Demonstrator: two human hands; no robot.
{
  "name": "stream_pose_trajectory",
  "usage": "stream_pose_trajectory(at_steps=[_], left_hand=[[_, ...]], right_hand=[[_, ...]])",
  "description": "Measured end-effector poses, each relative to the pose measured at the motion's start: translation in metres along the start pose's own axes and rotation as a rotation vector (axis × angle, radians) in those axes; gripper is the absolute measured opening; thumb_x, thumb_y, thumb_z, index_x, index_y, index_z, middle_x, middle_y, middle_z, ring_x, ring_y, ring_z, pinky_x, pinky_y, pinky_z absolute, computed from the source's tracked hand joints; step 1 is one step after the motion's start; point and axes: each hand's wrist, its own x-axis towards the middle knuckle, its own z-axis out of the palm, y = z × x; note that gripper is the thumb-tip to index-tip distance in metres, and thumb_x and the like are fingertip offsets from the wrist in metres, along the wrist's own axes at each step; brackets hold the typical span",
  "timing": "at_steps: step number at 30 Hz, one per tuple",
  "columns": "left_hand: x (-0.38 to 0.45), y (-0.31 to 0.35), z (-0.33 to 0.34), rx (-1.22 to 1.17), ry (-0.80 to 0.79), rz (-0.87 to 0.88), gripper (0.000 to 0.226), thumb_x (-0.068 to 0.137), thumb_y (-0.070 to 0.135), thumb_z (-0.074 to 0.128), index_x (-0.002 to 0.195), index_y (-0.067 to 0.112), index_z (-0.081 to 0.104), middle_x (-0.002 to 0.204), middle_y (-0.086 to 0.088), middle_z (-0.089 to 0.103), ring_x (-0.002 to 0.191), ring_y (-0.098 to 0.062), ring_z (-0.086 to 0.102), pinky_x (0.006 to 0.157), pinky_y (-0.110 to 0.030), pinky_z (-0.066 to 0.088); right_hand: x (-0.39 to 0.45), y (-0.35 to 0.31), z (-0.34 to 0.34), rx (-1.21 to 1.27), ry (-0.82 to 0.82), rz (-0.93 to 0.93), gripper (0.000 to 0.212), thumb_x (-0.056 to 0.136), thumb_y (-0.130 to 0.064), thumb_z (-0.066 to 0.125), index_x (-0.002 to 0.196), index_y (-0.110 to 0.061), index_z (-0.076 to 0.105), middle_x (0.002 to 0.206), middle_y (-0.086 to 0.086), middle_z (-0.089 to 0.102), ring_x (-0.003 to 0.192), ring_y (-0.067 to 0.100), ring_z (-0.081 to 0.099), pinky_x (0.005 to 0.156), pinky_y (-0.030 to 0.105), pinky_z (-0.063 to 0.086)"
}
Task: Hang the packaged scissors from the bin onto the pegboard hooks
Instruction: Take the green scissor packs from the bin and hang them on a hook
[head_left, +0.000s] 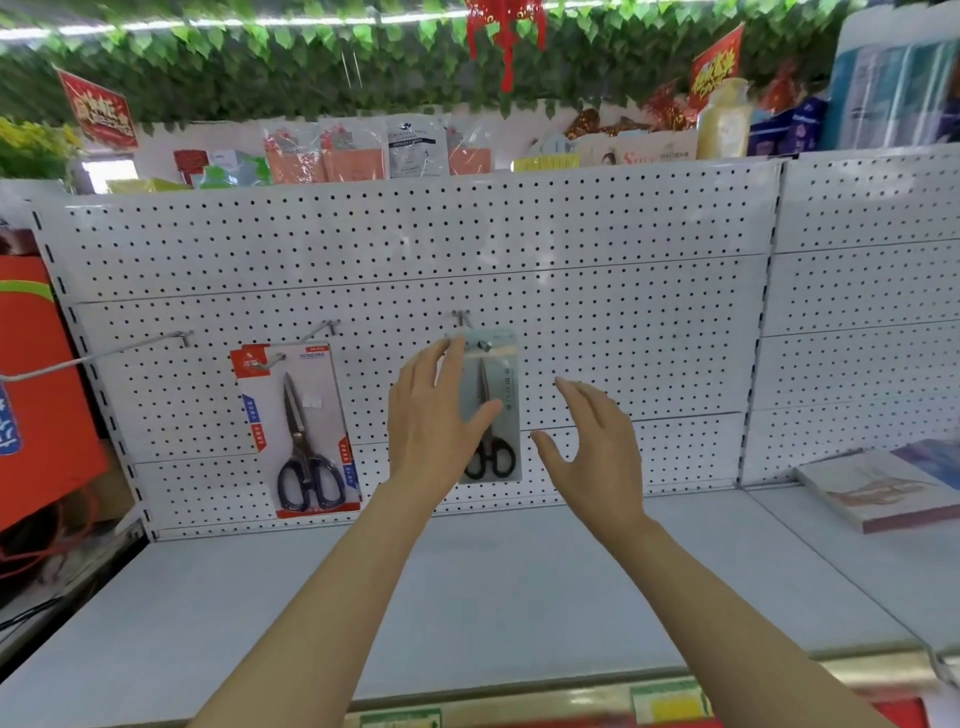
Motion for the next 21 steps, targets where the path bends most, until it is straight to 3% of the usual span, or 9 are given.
stream_pose_trajectory(at_steps=[7, 12, 14, 17, 21], left_hand=[[-0.068, 0.037, -0.03, 0.152, 0.02, 0.196, 0.063, 0.087, 0.049, 0.061, 0.139, 0.015, 0.05, 0.139, -0.005, 0.051, 0.128, -0.028, 0.045, 0.104, -0.042, 0.037], [-0.134, 0.066, -0.033, 0.132, -0.024, 0.227, 0.058, 0.089, 0.043, 0.062, 0.138, 0.014, 0.052, 0.137, -0.007, 0.053, 0.124, -0.03, 0.048, 0.103, -0.044, 0.037], [-0.185, 0.09, -0.011, 0.111, -0.148, 0.244, 0.058, 0.088, 0.037, 0.066, 0.139, 0.012, 0.051, 0.137, -0.009, 0.053, 0.124, -0.033, 0.048, 0.103, -0.047, 0.038], [-0.217, 0.097, 0.001, 0.091, -0.208, 0.209, 0.06, 0.084, 0.03, 0.07, 0.138, 0.012, 0.051, 0.136, -0.011, 0.054, 0.121, -0.035, 0.049, 0.099, -0.05, 0.041], [-0.303, 0.117, 0.053, 0.085, -0.47, 0.227, 0.063, 0.08, 0.03, 0.07, 0.137, 0.012, 0.052, 0.133, -0.009, 0.055, 0.116, -0.033, 0.052, 0.097, -0.045, 0.044]], right_hand=[[-0.041, 0.005, -0.087, -0.217, 0.024, -0.256, 0.05, 0.087, -0.03, 0.064, 0.129, -0.005, 0.057, 0.123, 0.01, 0.061, 0.114, 0.026, 0.054, 0.101, 0.036, 0.038], [-0.096, 0.007, -0.139, -0.26, 0.037, -0.259, 0.045, 0.088, -0.025, 0.062, 0.126, -0.003, 0.059, 0.118, 0.014, 0.063, 0.11, 0.029, 0.055, 0.097, 0.04, 0.04], [-0.152, 0.026, -0.167, -0.315, -0.055, -0.173, 0.045, 0.086, -0.023, 0.063, 0.127, -0.002, 0.059, 0.117, 0.014, 0.063, 0.109, 0.028, 0.052, 0.095, 0.04, 0.039], [-0.187, 0.039, -0.179, -0.342, -0.089, -0.129, 0.046, 0.085, -0.022, 0.062, 0.127, -0.003, 0.059, 0.116, 0.014, 0.063, 0.108, 0.029, 0.054, 0.093, 0.042, 0.042], [-0.286, 0.084, -0.202, -0.399, -0.214, 0.057, 0.045, 0.085, -0.02, 0.062, 0.127, -0.005, 0.059, 0.116, 0.012, 0.063, 0.103, 0.032, 0.057, 0.087, 0.045, 0.045]])
